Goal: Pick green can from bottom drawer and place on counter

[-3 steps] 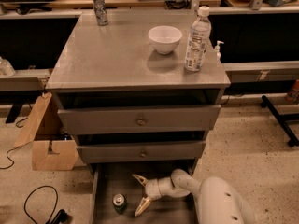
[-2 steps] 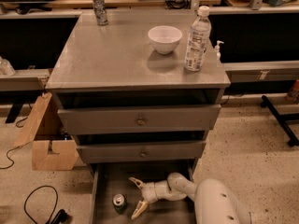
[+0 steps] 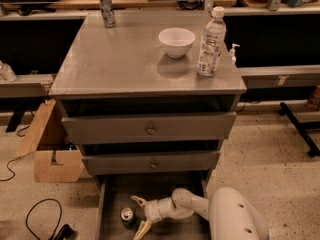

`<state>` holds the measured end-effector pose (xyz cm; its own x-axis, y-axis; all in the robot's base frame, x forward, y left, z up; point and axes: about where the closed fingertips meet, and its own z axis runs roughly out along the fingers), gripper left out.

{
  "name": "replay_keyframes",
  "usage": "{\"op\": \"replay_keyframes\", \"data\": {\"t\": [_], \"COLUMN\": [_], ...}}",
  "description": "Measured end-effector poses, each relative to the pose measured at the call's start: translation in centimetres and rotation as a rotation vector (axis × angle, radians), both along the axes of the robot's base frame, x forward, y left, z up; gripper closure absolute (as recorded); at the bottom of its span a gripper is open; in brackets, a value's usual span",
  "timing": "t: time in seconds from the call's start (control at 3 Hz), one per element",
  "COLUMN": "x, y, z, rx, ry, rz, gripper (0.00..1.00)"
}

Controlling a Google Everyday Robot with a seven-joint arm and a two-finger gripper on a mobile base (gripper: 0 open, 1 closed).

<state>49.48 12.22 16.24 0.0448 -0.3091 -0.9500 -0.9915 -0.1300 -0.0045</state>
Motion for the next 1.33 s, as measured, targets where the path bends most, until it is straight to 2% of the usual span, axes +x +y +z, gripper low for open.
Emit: {"op": "replay_keyframes", "data": {"t": [0.33,0.67,1.0,1.33], "x": [-1.4,-2.2,-2.5,0.6], "y": [1.6,3.3,3.9,2.2], "z": [-0.2,-0.3,0.3,4.8], "rx": [0.007,0.029,0.047,0.040], "ry": [0.051,0.113,0.150,0.117], "rz": [0.002,-0.011,-0.038,-0.144], "gripper": [0.17,0.48,0.72,0.95]}}
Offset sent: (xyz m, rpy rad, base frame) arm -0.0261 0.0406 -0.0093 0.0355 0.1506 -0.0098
